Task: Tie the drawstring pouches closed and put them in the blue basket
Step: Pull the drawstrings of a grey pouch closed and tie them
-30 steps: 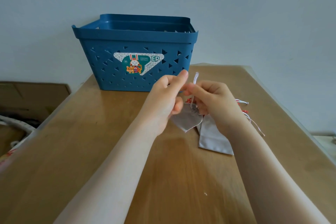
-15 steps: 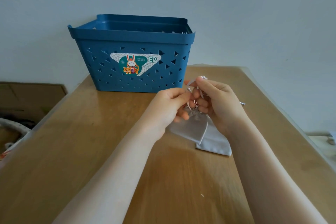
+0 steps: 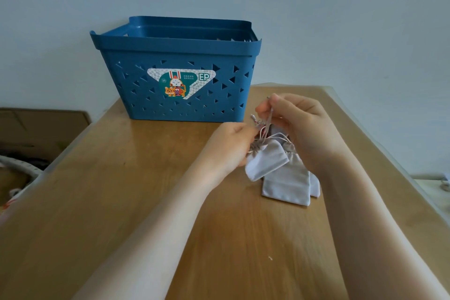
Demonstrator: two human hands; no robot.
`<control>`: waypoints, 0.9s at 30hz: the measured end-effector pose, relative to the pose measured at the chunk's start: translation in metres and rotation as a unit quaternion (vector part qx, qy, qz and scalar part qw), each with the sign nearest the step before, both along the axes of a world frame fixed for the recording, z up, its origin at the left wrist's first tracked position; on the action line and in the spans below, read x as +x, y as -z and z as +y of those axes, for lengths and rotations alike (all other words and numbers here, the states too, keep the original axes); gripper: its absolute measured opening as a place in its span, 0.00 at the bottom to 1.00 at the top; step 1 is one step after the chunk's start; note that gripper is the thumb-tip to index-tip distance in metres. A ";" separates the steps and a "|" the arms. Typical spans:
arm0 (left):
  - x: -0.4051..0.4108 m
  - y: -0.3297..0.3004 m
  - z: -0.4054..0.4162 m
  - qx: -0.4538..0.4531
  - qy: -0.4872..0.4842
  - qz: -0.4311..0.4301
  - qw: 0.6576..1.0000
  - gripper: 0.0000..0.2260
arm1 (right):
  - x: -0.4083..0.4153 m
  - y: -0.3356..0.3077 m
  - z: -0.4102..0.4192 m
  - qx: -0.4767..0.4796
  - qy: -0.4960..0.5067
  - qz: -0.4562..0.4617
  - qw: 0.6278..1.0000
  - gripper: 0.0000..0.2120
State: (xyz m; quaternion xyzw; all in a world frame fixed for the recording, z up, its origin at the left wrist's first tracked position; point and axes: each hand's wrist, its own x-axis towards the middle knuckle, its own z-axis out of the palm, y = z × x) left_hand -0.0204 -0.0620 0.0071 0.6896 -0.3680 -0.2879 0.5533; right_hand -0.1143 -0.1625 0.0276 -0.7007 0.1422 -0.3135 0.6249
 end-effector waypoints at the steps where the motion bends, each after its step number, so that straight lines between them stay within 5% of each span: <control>1: -0.002 -0.001 0.000 0.002 0.015 0.007 1.000 0.18 | -0.001 -0.001 0.002 -0.021 -0.007 0.010 1.000 0.12; 7: -0.013 -0.006 0.004 0.036 0.059 -0.127 0.990 0.20 | -0.003 -0.007 0.019 -0.050 -0.064 0.043 0.996 0.12; 11: -0.007 -0.001 0.002 0.041 0.044 -0.100 0.993 0.26 | -0.003 -0.008 0.020 -0.064 -0.086 0.048 0.993 0.13; 15: 0.000 0.003 0.000 0.009 0.019 -0.052 0.998 0.20 | -0.004 -0.007 0.012 -0.081 -0.046 0.070 0.993 0.15; 19: 0.003 0.001 0.001 -0.005 0.005 0.008 1.000 0.16 | -0.004 0.001 -0.002 -0.161 0.015 0.138 0.977 0.03; 27: 0.006 0.005 0.000 0.022 0.019 0.031 0.999 0.17 | -0.013 -0.005 -0.006 -0.217 0.007 0.173 0.961 0.02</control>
